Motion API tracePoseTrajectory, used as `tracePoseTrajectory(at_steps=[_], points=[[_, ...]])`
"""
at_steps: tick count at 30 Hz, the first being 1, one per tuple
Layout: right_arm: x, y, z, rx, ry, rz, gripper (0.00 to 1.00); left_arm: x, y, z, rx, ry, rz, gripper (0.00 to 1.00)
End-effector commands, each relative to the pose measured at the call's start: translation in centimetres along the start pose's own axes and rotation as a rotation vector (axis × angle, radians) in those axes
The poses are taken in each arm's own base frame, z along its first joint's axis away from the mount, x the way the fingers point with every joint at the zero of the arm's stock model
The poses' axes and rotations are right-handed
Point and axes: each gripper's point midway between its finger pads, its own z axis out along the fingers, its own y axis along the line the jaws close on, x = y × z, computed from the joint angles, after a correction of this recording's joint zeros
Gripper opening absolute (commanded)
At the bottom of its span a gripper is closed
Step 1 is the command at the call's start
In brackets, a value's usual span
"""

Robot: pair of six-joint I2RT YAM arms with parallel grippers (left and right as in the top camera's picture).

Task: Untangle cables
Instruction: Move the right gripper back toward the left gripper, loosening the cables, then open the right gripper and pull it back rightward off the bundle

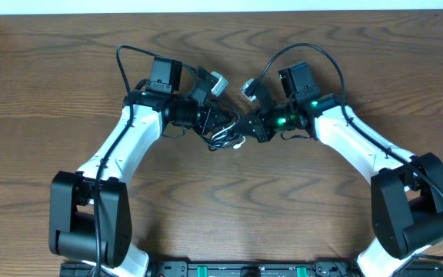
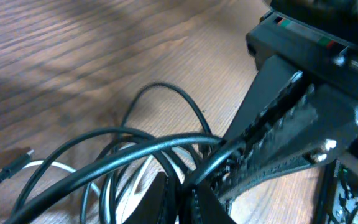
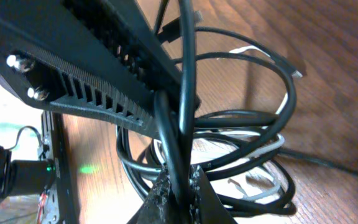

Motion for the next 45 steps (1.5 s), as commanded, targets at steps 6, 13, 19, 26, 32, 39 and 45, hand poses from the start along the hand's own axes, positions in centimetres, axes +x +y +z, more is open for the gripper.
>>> tracePoseTrajectory(at_steps=[6, 13, 19, 26, 32, 39, 45], points=[[-2.1, 0.3, -3.2, 0.041, -0.076, 0.030, 0.01, 0.2, 2.5, -0.1, -0.136, 0.008, -0.102, 0.07], [-2.7, 0.8, -5.6, 0.063, -0.111, 0.035, 0.16, 0.2, 2.6, -0.2, -0.137, 0.007, -0.104, 0.07], [-2.1, 0.8, -5.7, 0.066, -0.092, 0.044, 0.24, 0.1, 2.4, -0.2, -0.127, 0.004, -0.119, 0.08], [-1.4, 0.2, -4.7, 0.160, -0.052, 0.017, 0.25, 0.1, 2.4, -0.2, -0.126, 0.001, -0.152, 0.07], [-0.9, -0.3, -3.4, 0.265, -0.014, -0.016, 0.26, -0.1, 1.3, -0.1, -0.059, -0.010, -0.163, 0.08], [-0.9, -1.0, -2.5, 0.379, 0.001, -0.062, 0.25, -0.2, 1.0, 0.0, -0.043, -0.012, -0.166, 0.07], [-1.0, -1.2, -2.3, 0.389, 0.001, -0.067, 0.22, -0.4, 0.0, 0.0, 0.018, -0.021, -0.165, 0.08]])
